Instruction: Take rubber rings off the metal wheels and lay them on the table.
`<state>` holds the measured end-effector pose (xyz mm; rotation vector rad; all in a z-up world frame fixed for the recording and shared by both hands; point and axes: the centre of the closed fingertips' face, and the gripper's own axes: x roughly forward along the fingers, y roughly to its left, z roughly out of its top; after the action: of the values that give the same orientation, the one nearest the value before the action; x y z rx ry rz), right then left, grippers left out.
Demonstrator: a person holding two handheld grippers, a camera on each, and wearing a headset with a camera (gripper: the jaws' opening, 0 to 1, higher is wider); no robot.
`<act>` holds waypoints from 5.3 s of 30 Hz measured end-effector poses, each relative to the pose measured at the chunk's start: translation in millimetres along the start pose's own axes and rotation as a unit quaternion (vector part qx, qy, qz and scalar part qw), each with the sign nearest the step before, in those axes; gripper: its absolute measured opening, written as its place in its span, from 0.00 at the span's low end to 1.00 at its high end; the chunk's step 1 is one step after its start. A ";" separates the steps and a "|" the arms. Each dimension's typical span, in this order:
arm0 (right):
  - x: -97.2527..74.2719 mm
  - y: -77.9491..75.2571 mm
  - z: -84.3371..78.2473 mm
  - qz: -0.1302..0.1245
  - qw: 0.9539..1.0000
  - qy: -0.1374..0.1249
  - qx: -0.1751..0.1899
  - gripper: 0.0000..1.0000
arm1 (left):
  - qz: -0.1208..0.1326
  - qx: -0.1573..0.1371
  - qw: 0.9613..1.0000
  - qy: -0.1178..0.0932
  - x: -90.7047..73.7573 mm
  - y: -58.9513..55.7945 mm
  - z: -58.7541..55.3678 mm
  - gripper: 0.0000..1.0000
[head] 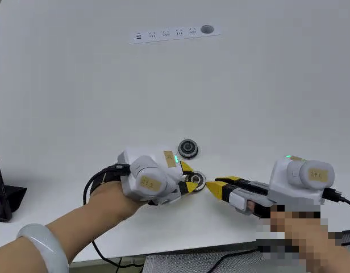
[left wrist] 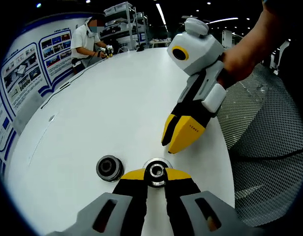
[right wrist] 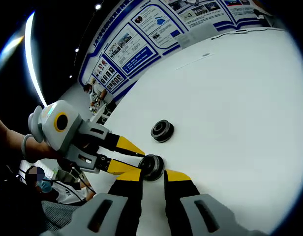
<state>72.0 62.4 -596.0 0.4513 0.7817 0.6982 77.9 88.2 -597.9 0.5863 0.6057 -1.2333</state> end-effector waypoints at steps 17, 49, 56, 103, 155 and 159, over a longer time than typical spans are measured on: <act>0.9 -3.3 -0.4 0.000 1.000 -0.008 0.016 0.19 | -0.023 0.006 1.000 0.009 6.2 -1.7 -1.7 0.14; 14.6 -4.4 -7.7 0.011 0.990 0.015 0.138 0.18 | -0.028 0.005 1.000 0.004 7.2 -3.7 -1.7 0.13; 17.8 -3.2 -11.3 0.014 0.988 0.019 0.154 0.18 | -0.029 0.006 1.000 0.003 7.0 -3.5 -2.2 0.13; 15.5 -4.3 -6.0 0.025 0.988 0.015 0.150 0.06 | -0.030 0.004 1.000 0.002 7.0 -2.3 -2.1 0.13; 14.1 2.2 3.7 0.017 0.989 0.005 0.147 0.02 | -0.028 0.009 1.000 -0.001 6.1 -2.7 -2.5 0.13; 14.5 3.3 2.6 0.017 0.989 0.007 0.146 0.02 | -0.027 0.013 1.000 -0.002 5.9 -2.9 -2.4 0.13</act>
<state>80.0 74.7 -599.2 0.7266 0.8958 0.6211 76.1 85.2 -603.9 0.5913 0.6063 -1.2952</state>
